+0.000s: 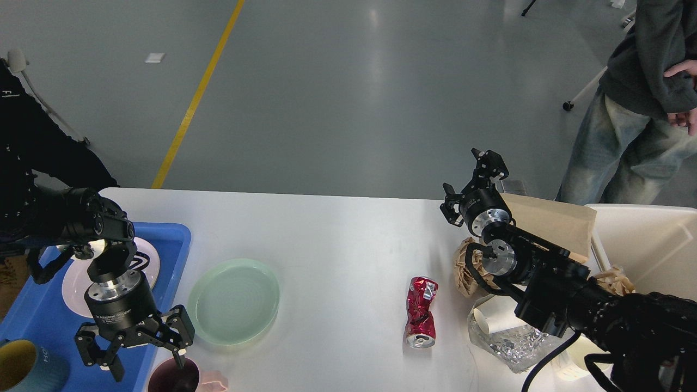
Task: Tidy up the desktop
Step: 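Lower the left gripper onto the pink mug near the table edge, then grasp the pink mug and set it inside the blue tray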
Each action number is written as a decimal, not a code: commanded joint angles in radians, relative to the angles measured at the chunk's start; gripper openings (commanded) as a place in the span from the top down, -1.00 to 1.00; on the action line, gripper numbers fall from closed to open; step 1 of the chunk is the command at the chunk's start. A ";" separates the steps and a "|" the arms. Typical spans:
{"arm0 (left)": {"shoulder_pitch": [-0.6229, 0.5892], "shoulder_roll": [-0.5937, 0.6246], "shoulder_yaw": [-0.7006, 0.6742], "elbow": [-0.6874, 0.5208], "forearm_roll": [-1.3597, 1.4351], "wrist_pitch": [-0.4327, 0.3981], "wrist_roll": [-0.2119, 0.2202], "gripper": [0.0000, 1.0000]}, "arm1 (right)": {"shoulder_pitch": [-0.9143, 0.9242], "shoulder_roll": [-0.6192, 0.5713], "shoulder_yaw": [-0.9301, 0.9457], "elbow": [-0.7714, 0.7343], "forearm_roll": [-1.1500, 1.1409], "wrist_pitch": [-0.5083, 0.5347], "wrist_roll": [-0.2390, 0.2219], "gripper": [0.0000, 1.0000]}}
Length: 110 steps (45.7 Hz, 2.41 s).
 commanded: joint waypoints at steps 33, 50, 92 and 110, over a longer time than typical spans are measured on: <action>0.095 -0.052 -0.045 0.059 0.064 0.006 0.015 -0.35 | 0.000 0.000 0.000 0.000 0.000 0.000 0.000 -1.00; 0.100 -0.051 -0.045 0.060 0.064 0.003 0.067 0.35 | 0.000 0.000 0.000 0.000 0.000 0.000 0.000 -1.00; -0.015 0.012 -0.074 0.060 0.061 0.000 0.067 1.00 | 0.000 0.000 0.000 0.000 0.000 0.000 0.000 -1.00; -0.150 0.173 -0.131 0.060 0.063 0.000 0.102 1.00 | 0.000 0.000 0.000 0.000 0.000 0.000 0.000 -1.00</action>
